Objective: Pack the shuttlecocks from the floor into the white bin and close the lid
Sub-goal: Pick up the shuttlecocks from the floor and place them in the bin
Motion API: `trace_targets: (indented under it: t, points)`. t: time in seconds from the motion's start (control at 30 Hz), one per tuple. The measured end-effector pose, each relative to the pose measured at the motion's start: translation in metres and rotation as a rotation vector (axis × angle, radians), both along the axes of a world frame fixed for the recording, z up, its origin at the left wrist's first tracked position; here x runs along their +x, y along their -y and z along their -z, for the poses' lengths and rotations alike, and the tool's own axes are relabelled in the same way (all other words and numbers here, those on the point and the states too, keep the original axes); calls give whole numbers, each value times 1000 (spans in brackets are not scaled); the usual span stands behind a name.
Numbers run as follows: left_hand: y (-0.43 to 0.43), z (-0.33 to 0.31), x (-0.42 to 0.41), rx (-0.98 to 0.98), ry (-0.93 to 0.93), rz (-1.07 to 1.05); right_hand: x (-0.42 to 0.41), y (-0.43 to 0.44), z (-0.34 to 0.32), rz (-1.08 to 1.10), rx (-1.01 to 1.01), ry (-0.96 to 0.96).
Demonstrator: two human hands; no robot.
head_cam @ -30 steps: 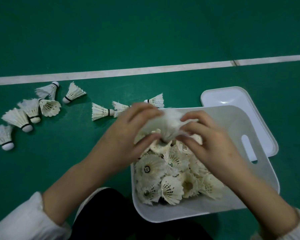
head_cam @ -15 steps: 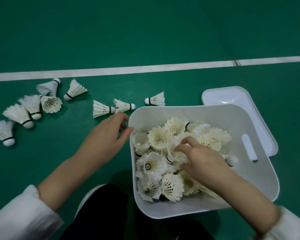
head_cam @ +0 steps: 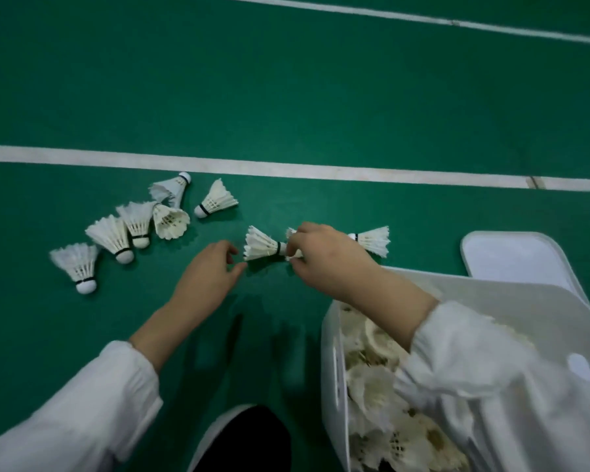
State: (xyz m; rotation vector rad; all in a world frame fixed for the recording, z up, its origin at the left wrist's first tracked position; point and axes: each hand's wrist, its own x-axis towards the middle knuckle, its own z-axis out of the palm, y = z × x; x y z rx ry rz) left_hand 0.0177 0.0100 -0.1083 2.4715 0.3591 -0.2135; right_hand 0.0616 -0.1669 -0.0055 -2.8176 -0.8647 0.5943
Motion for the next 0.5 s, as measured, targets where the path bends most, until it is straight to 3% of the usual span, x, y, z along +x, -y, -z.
trace_targets:
  t: [0.17,0.33,0.4,0.5]
  points:
    - [-3,23,35,-21,3,-55,43,-31,31,-23,-369,-73]
    - [7,37,44,-212,-20,-131,61,-32,43,-42,-645,-135]
    - [9,42,41,-286,-21,-145,64,-32,51,-66,-651,-150]
    - [5,48,36,-331,16,-160,65,-37,60,-91,-490,-107]
